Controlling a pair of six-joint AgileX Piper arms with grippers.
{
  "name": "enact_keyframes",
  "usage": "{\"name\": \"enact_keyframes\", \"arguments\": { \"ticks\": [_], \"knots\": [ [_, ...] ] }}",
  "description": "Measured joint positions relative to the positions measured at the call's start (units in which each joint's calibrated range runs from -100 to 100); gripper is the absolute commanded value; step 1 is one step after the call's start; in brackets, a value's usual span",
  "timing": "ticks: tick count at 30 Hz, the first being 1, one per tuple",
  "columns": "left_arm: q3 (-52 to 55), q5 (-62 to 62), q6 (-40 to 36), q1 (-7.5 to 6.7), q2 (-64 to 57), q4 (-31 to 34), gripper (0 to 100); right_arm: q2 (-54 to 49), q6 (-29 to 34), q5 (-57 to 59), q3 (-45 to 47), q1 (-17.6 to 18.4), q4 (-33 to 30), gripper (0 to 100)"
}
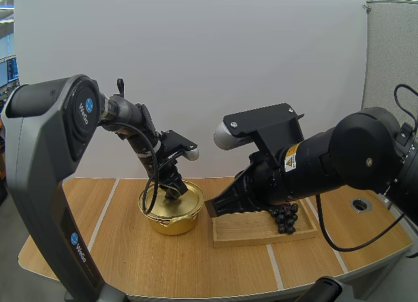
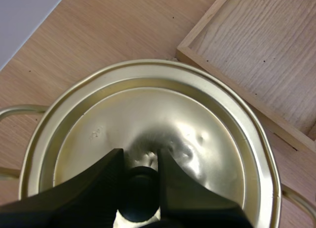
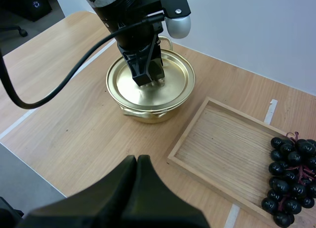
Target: Open the pot, put the pineapple inside, and close it
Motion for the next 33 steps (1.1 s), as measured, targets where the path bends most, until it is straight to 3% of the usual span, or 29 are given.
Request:
{"name": "enact_keyframes", "arguments": {
  "ticks": [1,2,3,19,27,33],
  "knots": [
    [0.0,0.3,0.1,0.00,0.0,0.0,60,0.0,0.0,0.0,0.0,0.0,0.0,0],
    [0.0,0.7,0.2,0.00,0.0,-0.2,84,0.0,0.0,0.0,0.0,0.0,0.0,0],
    [0.0,1.4,0.4,0.00,0.0,-0.2,100,0.0,0.0,0.0,0.0,0.0,0.0,0],
    [-4.7,14.7,-0.6,0.00,-5.6,-0.6,100,0.0,0.0,0.0,0.0,0.0,0.0,0],
    [-13.3,22.1,-1.2,0.00,-24.2,-0.6,100,0.0,0.0,0.2,0.0,0.0,0.0,0],
    [-13.8,22.6,-1.2,0.00,-32.7,-0.5,100,0.0,0.0,0.2,0.0,0.0,0.0,0]
  ]
}}
